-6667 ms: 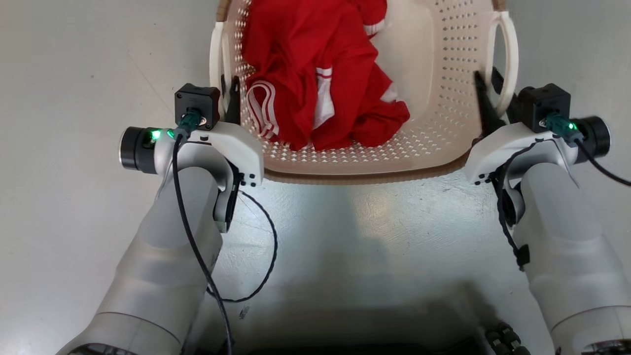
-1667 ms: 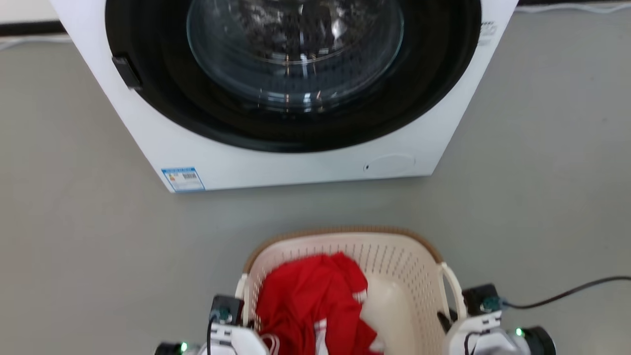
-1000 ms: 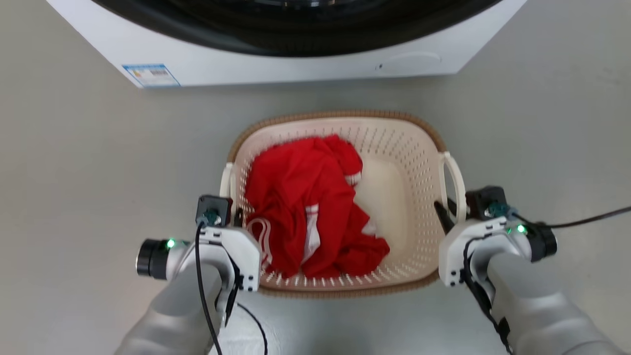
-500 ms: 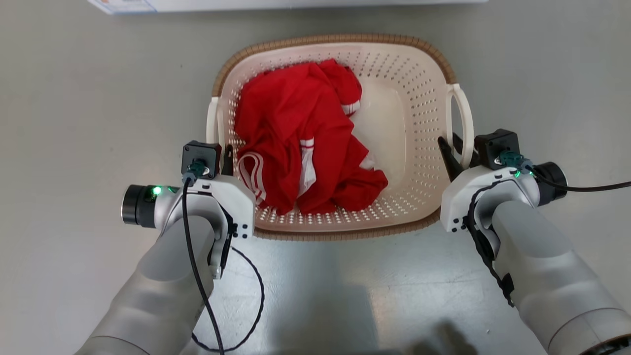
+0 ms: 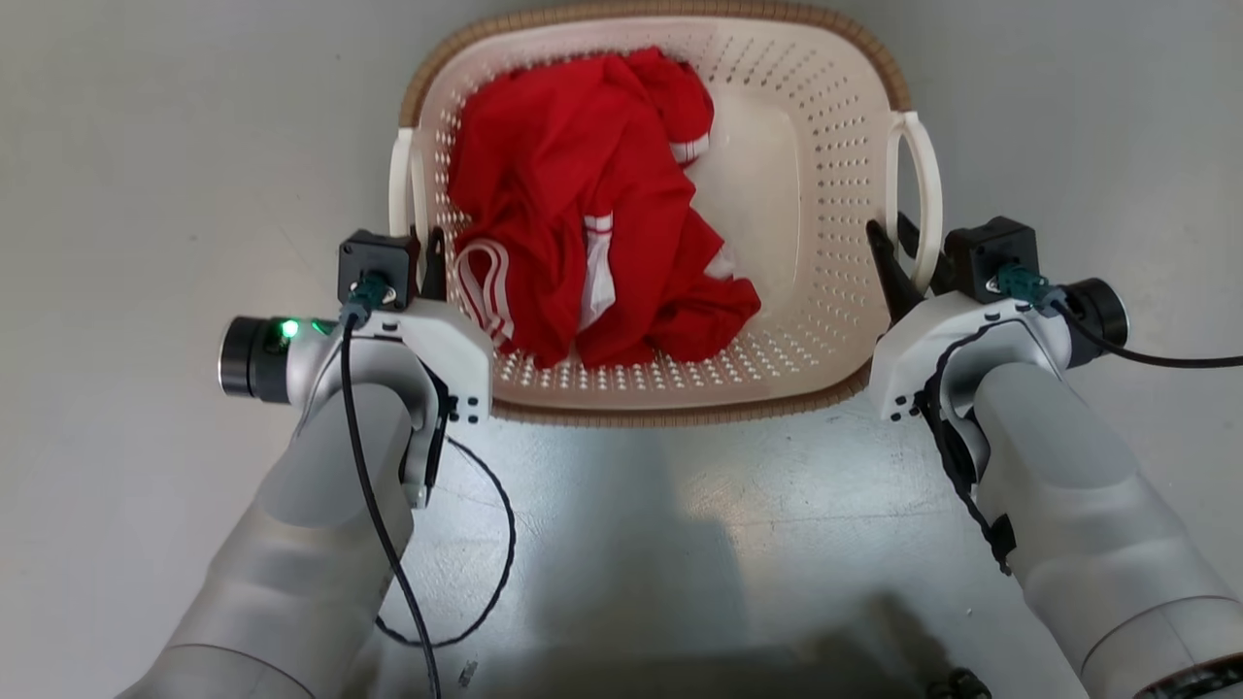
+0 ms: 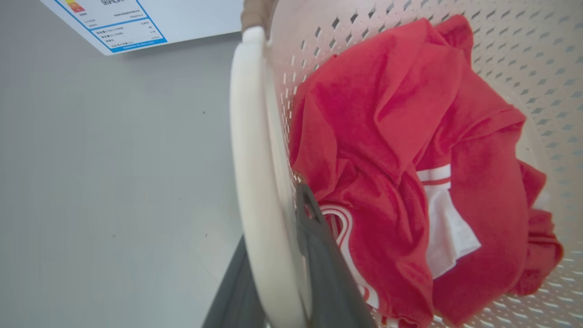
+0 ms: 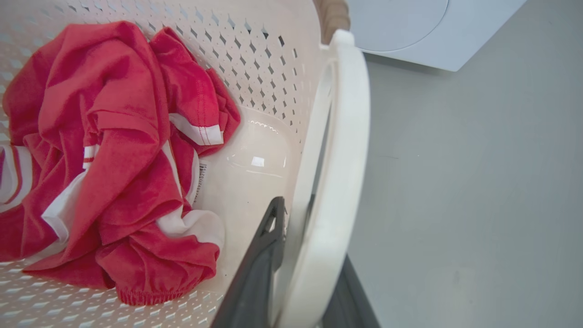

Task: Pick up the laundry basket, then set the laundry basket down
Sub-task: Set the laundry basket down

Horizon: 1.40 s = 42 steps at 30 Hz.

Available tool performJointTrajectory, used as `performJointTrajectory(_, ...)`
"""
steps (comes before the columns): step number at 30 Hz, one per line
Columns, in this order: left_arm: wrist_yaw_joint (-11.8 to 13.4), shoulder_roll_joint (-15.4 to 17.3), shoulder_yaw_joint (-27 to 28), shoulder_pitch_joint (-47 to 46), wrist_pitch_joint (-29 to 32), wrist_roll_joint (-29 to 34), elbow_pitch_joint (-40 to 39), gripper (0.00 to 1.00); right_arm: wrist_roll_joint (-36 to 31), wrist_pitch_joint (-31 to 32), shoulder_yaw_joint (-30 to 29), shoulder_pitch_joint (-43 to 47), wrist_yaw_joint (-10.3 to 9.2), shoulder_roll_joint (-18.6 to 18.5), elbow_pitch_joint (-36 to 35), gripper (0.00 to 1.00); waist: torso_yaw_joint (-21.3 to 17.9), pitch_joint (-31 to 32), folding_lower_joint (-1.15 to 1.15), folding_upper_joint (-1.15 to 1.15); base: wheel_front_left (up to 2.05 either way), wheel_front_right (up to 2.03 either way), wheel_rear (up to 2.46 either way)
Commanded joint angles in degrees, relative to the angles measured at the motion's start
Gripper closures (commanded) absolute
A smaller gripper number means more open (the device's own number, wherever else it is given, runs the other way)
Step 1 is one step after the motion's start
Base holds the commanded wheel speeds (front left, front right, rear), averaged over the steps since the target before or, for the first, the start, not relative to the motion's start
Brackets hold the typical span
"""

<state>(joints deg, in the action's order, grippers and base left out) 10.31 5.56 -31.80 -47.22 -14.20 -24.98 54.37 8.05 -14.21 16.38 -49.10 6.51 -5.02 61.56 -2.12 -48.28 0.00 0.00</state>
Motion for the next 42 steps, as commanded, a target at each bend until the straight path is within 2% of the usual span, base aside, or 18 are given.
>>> performJointTrajectory(1,-0.83,-0.09,1.06,-1.30,-0.80,1.76,-2.02,1.00,-1.65,-0.78,1.61,2.03,0.98,2.14,-1.48,1.00,-0.14,-0.71,0.00,0.00,0.00,0.00,0.00)
performJointTrajectory(14,-2.28,-1.36,7.43,-1.23,-0.80,7.74,-3.87,1.00,-4.93,-0.78,-2.35,1.37,0.98,2.14,-4.02,1.00,0.32,-3.32,0.00,0.00,0.00,0.00,0.00)
performJointTrajectory(24,-2.87,-2.05,11.33,-1.35,-0.80,10.59,-3.82,1.00,-4.95,-0.79,-3.61,1.01,0.98,2.14,-4.74,1.00,0.23,-4.44,0.00,0.00,0.00,0.00,0.00)
performJointTrajectory(25,-2.73,-2.12,11.86,-1.36,-0.80,10.57,-3.57,0.84,-4.91,-0.79,-4.28,0.93,0.98,2.14,-4.98,0.75,0.19,-4.58,0.00,0.00,0.00,0.00,0.00)
performJointTrajectory(26,-2.55,-2.17,12.25,-1.40,-0.80,10.70,-3.43,0.40,-5.21,-0.79,-4.85,0.87,0.98,2.14,-5.11,0.00,0.17,-4.71,0.00,0.00,0.00,0.00,0.00)
performJointTrajectory(27,-2.35,-2.22,12.60,-1.46,-0.80,10.91,-3.34,0.00,-5.50,-0.79,-5.60,0.85,0.98,2.14,-5.06,0.00,0.14,-4.83,0.00,0.00,0.00,0.00,0.00)
performJointTrajectory(42,-1.24,-2.54,16.90,-0.90,-0.80,13.30,-2.87,0.00,-7.32,-0.79,-9.43,1.92,0.98,2.14,-6.68,0.00,-0.38,-4.23,0.00,0.00,0.00,0.00,0.00)
